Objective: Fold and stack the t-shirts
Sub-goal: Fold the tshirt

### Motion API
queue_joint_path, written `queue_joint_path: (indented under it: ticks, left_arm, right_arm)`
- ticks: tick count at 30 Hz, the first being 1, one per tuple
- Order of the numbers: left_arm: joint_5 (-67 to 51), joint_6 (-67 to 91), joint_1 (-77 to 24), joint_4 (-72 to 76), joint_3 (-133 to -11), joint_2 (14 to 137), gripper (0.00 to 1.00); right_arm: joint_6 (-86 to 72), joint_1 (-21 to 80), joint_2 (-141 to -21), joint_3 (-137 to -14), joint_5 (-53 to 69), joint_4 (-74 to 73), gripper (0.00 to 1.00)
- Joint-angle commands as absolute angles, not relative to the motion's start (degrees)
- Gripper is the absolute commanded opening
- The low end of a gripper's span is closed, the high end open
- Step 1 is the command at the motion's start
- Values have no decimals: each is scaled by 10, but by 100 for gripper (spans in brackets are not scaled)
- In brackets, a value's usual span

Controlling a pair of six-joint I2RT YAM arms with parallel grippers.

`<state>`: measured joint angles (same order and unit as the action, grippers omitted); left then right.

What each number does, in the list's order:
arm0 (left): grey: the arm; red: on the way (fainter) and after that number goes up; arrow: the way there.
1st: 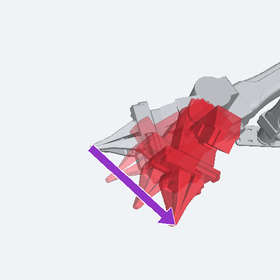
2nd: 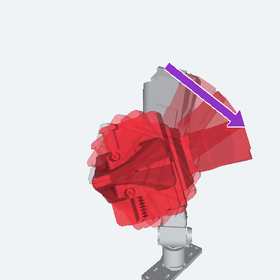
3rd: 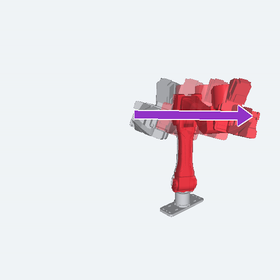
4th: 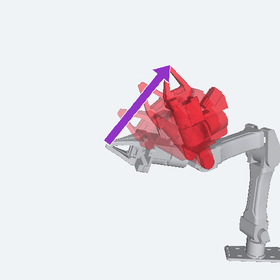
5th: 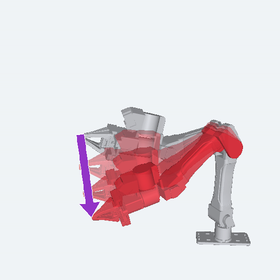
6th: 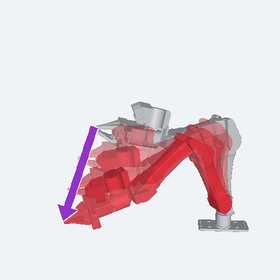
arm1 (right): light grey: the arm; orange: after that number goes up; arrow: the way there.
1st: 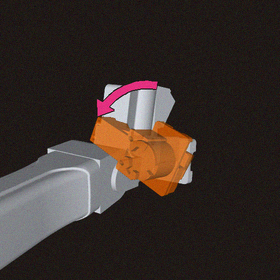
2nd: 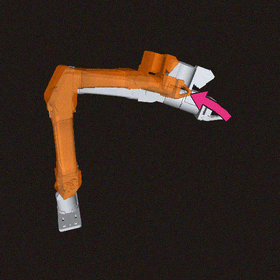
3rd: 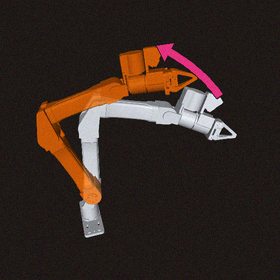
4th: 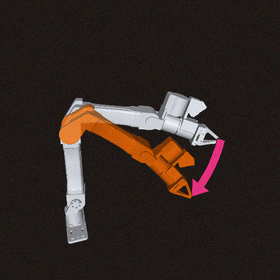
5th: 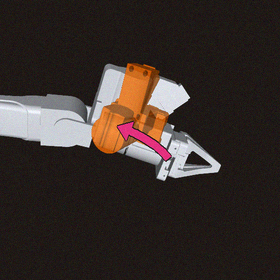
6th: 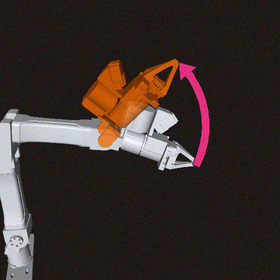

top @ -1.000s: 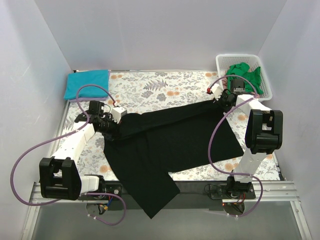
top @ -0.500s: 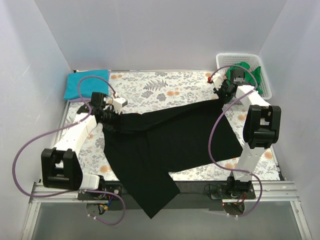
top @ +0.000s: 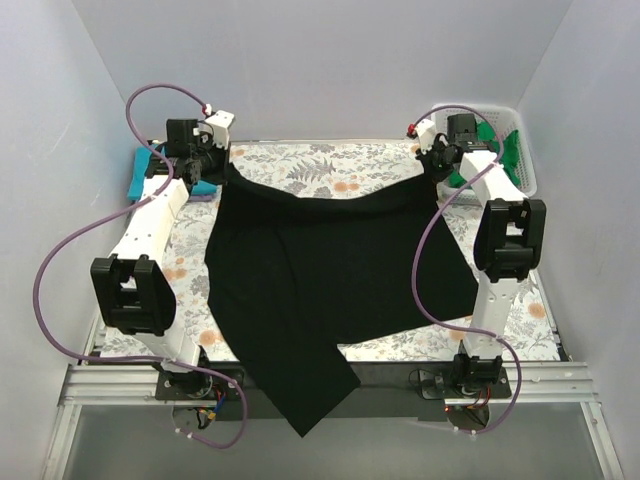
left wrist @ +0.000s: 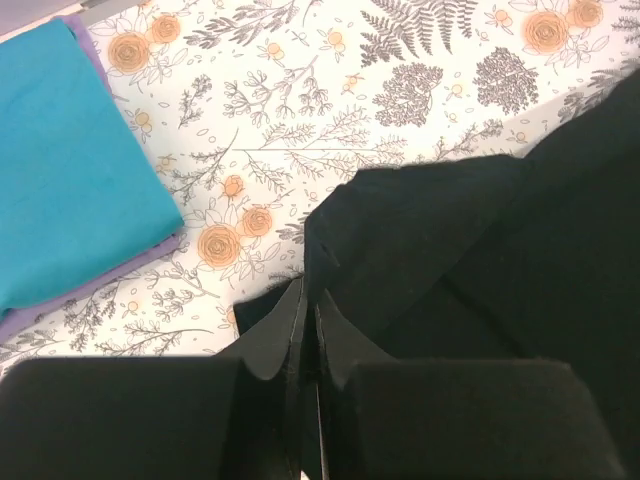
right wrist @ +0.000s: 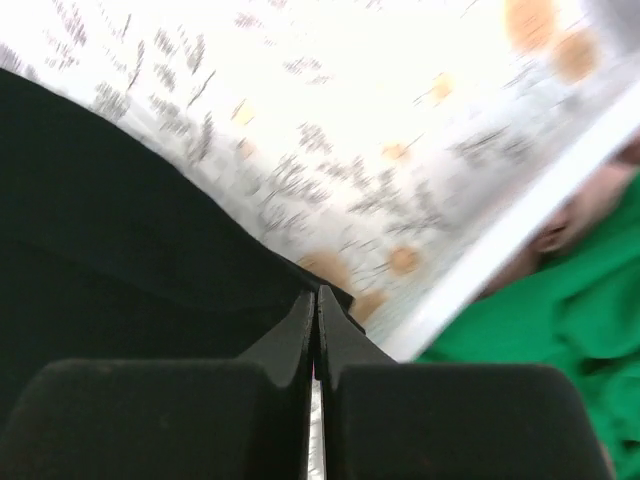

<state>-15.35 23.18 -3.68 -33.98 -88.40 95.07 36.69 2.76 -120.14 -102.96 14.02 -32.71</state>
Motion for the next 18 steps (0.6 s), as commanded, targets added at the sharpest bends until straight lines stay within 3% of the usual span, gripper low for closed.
queue_joint_path:
  ticks: [1,9,18]
  left_arm:
    - [-162,224,-34,-344,-861,915,0]
    - [-170,235,-32,-327,-781,861,0]
    - [-133,262,-18,-319,-853,891,0]
  right_arm:
    - [392,20,-1139,-997,140,-222,1]
    - [404,21,-1064,-868,147,-189,1]
    - [377,26,-1126,-1003,138,-192,1]
